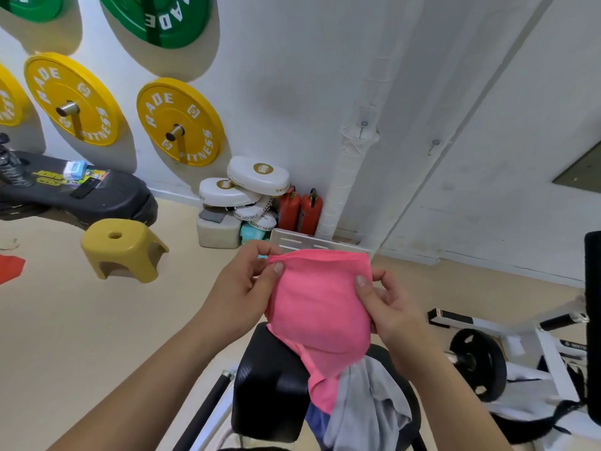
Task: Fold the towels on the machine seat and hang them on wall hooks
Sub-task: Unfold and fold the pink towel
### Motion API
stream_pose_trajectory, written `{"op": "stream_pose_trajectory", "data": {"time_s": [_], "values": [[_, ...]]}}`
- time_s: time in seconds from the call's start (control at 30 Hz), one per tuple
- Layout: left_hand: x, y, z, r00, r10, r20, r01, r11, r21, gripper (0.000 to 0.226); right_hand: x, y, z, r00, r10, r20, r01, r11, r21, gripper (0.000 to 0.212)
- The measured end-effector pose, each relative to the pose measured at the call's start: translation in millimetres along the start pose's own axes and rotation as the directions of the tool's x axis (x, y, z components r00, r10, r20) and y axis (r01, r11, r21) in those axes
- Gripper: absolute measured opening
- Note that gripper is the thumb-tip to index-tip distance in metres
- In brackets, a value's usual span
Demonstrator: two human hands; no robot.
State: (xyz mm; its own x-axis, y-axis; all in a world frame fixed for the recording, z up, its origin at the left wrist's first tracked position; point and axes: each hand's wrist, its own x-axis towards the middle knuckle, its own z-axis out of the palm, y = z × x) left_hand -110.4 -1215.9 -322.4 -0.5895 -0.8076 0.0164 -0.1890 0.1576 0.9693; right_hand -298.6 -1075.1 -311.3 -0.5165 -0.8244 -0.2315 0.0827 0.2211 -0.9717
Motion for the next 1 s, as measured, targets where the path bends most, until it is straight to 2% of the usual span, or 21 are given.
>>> {"op": "stream_pose_trajectory", "data": {"time_s": [0.1,0.23,0.3,0.4,0.53,0.6,0.67,0.77,0.9,1.0], "values": [[-9,-17,-10,0.992,-0.067,0.109,0.066,0.998,0.009,0.007,-10,8,11,0.992,0.108,0.061,-0.107,0.994,-0.014,0.017],[-18,-48,-21,0.932,-0.200,0.303,0.212,0.977,-0.006,0.006,-17,40,25,0.968,0.245,0.052,-0.241,0.968,-0.068,0.013],[-14,-67,-21,0.906,-0.252,0.340,0.264,0.964,0.012,0.006,-10,62,28,0.946,0.322,0.032,-0.317,0.942,-0.114,0.013],[7,-107,-16,0.888,-0.332,0.319,0.312,0.943,0.113,0.005,20,102,31,0.925,0.378,-0.033,-0.377,0.906,-0.192,0.016],[41,-170,-2,0.861,-0.402,0.310,0.302,0.896,0.325,0.007,62,161,37,0.928,0.338,-0.154,-0.369,0.892,-0.262,0.004],[55,-190,3,0.867,-0.392,0.308,0.227,0.860,0.457,0.010,77,179,42,0.936,0.290,-0.199,-0.346,0.863,-0.367,0.010],[66,-200,6,0.884,-0.379,0.272,0.197,0.832,0.518,0.013,90,185,45,0.938,0.258,-0.234,-0.335,0.850,-0.406,0.016],[78,-204,10,0.907,-0.377,0.186,0.258,0.848,0.463,0.014,105,184,47,0.942,0.217,-0.257,-0.295,0.899,-0.323,0.014],[87,-200,14,0.935,-0.333,0.123,0.261,0.879,0.400,0.014,116,175,46,0.951,0.097,-0.292,-0.206,0.906,-0.371,0.011],[80,-202,14,0.931,-0.339,0.138,0.259,0.877,0.406,0.013,109,178,47,0.958,0.128,-0.257,-0.216,0.910,-0.353,0.014]]}}
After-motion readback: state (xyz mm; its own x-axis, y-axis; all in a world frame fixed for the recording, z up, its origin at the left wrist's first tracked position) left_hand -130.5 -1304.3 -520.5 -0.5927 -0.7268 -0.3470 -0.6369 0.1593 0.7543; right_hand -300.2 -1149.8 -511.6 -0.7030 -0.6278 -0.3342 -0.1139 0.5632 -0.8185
